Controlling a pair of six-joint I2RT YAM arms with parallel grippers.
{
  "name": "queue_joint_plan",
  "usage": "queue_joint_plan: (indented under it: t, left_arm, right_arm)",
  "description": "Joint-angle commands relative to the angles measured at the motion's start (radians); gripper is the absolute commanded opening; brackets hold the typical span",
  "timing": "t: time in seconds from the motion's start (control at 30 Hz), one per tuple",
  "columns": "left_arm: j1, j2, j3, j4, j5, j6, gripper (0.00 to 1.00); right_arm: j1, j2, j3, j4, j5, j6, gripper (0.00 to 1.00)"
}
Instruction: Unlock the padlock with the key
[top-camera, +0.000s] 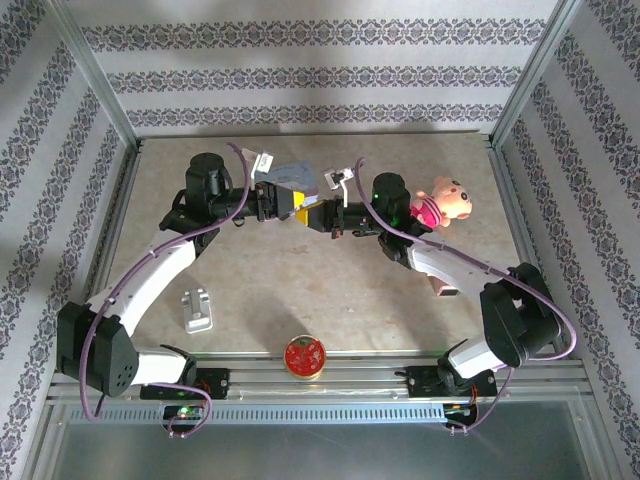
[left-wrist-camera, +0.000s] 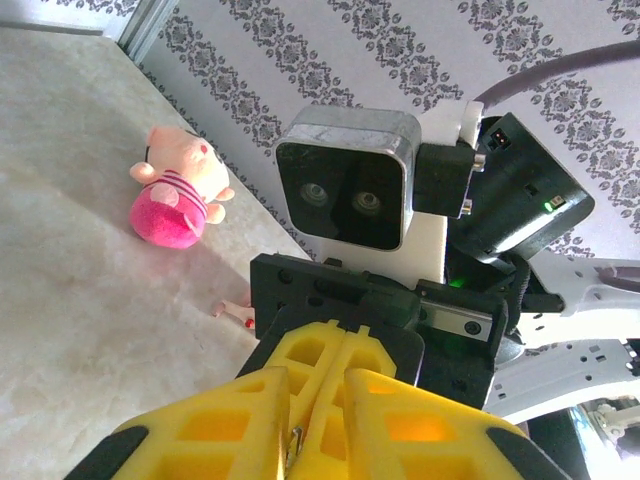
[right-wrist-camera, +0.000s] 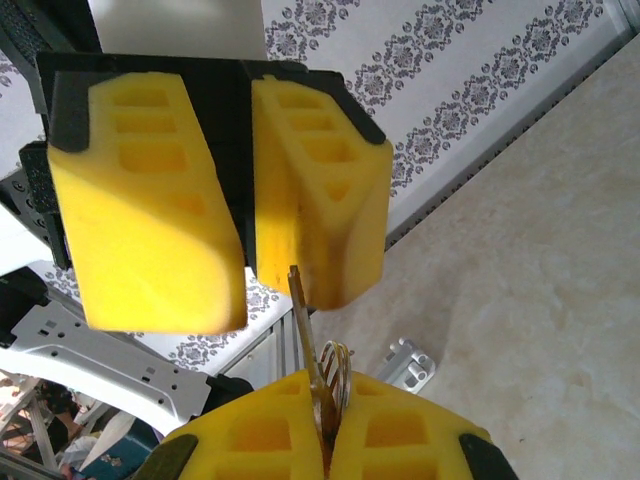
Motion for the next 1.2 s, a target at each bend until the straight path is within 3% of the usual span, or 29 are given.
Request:
queue_joint_plan:
  t: [0.0, 0.1, 0.23, 0.3, 0.43, 0.67, 1.17]
  left_arm:
    - [0.009, 0.011, -0.016, 0.070, 0.040, -0.022, 0.21]
    - [0.010, 0.017, -0.017, 0.064, 0.043, -0.019, 0.16]
    - [0.009, 0.017, -0.018, 0.055, 0.043, -0.015, 0.01]
    - [0.010, 0.009, -0.014, 0.040, 0.034, 0.001, 0.00]
    - [0.010, -0.024, 0.006, -0.030, -0.015, 0.068, 0.00]
    - [0.010, -0.072, 0.029, -0.092, -0.081, 0.122, 0.00]
    - [0.010, -0.063, 0.020, -0.052, -0.056, 0.071, 0.00]
  right_arm:
    - [-0.008, 0.010, 0.031, 0.048, -0.030, 0.014, 0.00]
    - [-0.008, 0.012, 0.033, 0.050, -0.030, 0.016, 0.00]
    - [-0.009, 0.012, 0.032, 0.050, -0.026, 0.019, 0.00]
    - [-0.010, 0.007, 0.028, 0.048, -0.021, 0.020, 0.01]
    - [-0.016, -0.012, 0.001, 0.037, 0.005, 0.016, 0.27]
    - [-0.020, -0.097, -0.079, 0.028, 0.092, -0.010, 0.44]
    - [0.011, -0.084, -0.020, 0.058, 0.103, -0.018, 0.45]
